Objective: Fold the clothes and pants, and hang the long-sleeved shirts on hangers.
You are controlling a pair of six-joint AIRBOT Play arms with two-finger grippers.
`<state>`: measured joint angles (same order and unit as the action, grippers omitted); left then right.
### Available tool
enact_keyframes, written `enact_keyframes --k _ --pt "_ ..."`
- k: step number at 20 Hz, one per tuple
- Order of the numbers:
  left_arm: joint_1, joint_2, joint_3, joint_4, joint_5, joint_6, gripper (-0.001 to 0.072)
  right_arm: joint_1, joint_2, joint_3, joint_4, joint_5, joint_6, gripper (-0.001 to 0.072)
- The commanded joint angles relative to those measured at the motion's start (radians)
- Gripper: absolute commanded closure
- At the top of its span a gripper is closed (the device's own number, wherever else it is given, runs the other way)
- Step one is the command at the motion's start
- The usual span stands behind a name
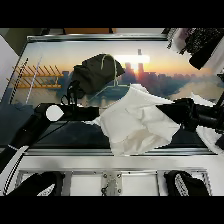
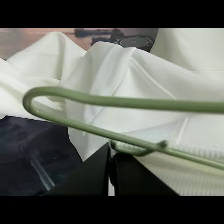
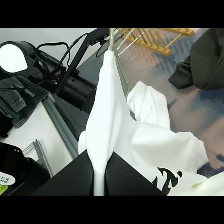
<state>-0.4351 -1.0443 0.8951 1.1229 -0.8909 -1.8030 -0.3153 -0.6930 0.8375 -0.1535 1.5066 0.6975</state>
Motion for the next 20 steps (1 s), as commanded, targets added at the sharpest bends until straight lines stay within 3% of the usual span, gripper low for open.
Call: enact_keyframes --k 1,7,20 --pt "0.034 0.000 0.000 -0.041 -0.009 0.038 0.0693 0.001 0.005 0.000 -0.009 0.003 0.011 0.0697" --pt "0.159 0.000 0.000 -0.042 -0.064 0.071 0.0693 0.001 0.013 0.000 -0.047 0.020 0.018 0.0697" --pt "0.277 -0.001 0.097 0.002 -0.135 0.151 0.0693 0.001 0.013 0.000 -0.142 0.028 0.036 0.0697"
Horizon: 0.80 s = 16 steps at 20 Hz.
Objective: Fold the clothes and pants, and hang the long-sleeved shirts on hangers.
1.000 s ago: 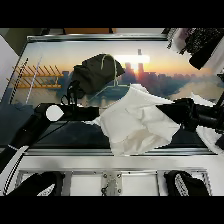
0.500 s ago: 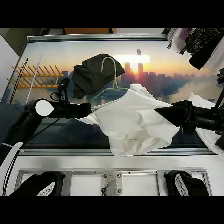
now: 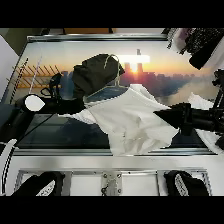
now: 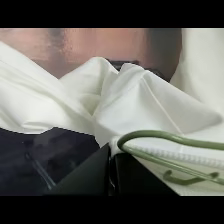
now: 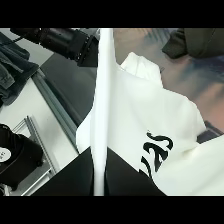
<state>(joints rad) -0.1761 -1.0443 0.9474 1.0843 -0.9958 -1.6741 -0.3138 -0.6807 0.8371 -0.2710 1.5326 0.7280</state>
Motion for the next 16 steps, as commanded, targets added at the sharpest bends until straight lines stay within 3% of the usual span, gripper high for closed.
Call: enact_keyframes --k 1,6,16 --pt "0.013 -0.001 0.059 0.081 -0.045 0.020 0.0694 0.000 0.001 0.001 -0.024 0.002 0.005 0.0697" --pt "0.010 -0.008 0.066 0.158 -0.089 0.020 0.0694 -0.001 0.001 0.001 -0.024 0.002 0.005 0.0697" --pt "0.079 0.003 0.069 0.153 -0.077 0.022 0.0694 0.000 0.001 0.001 -0.025 0.021 0.005 0.0697"
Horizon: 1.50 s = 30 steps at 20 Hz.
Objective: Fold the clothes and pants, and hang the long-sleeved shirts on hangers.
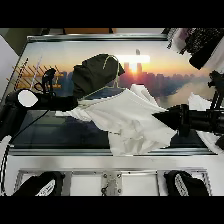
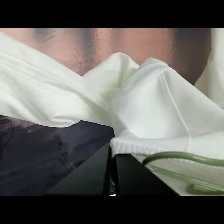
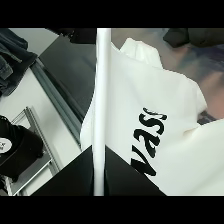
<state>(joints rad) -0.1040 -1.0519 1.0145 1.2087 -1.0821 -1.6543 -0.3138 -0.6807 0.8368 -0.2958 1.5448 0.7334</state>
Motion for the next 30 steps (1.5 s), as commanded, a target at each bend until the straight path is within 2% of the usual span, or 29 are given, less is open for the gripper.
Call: enact_keyframes --k 1,6,11,19,24,30 --pt "0.006 0.023 0.002 0.029 0.024 0.010 0.0694 0.000 0.000 0.001 0.000 0.009 0.000 0.0697" --pt "0.002 0.086 0.002 -0.010 0.008 0.031 0.0693 0.000 0.001 0.001 -0.054 0.016 0.000 0.0697" --pt "-0.068 0.146 0.002 -0.033 -0.020 0.050 0.0694 0.000 0.001 0.001 -0.079 0.014 -0.003 0.0697" --pt "-0.106 0.150 0.002 -0.033 -0.039 0.050 0.0693 0.000 0.010 0.001 -0.080 -0.144 -0.005 0.0697" --pt "-0.108 0.111 0.002 -0.080 -0.037 0.051 0.0693 0.000 0.036 0.001 0.117 -0.139 -0.118 0.0697" --pt "-0.106 0.039 0.002 -0.112 -0.001 0.051 0.0693 0.000 0.093 0.001 0.135 -0.137 -0.197 0.0697"
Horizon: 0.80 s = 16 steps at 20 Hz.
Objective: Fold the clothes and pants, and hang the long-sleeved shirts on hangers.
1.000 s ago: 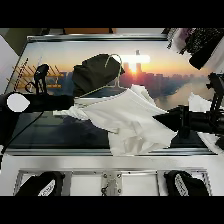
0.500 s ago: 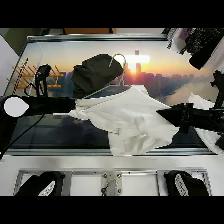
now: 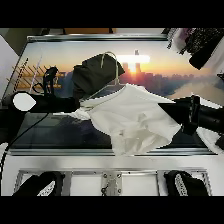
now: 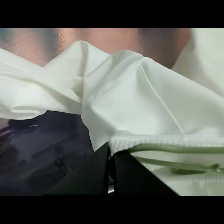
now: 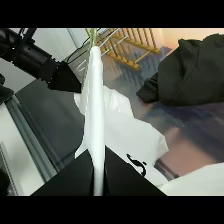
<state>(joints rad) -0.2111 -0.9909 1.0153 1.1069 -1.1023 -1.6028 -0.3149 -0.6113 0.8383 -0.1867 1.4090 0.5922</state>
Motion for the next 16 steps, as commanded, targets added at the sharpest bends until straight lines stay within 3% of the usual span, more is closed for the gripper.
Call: enact_keyframes --k 1,6,11,16 --pt "0.001 -0.022 0.002 -0.010 0.025 0.000 0.0693 0.001 0.031 0.000 0.023 0.014 -0.075 0.0697" --pt "0.002 -0.023 0.080 0.001 0.022 0.007 0.0693 0.001 0.034 0.000 -0.091 0.140 -0.099 0.0697" --pt "0.013 -0.037 0.100 0.000 -0.028 0.036 0.0693 0.000 0.034 0.000 -0.176 0.142 -0.095 0.0698" --pt "0.116 -0.058 0.100 0.000 -0.099 0.042 0.0693 0.000 0.046 0.000 -0.260 0.141 -0.080 0.0697"
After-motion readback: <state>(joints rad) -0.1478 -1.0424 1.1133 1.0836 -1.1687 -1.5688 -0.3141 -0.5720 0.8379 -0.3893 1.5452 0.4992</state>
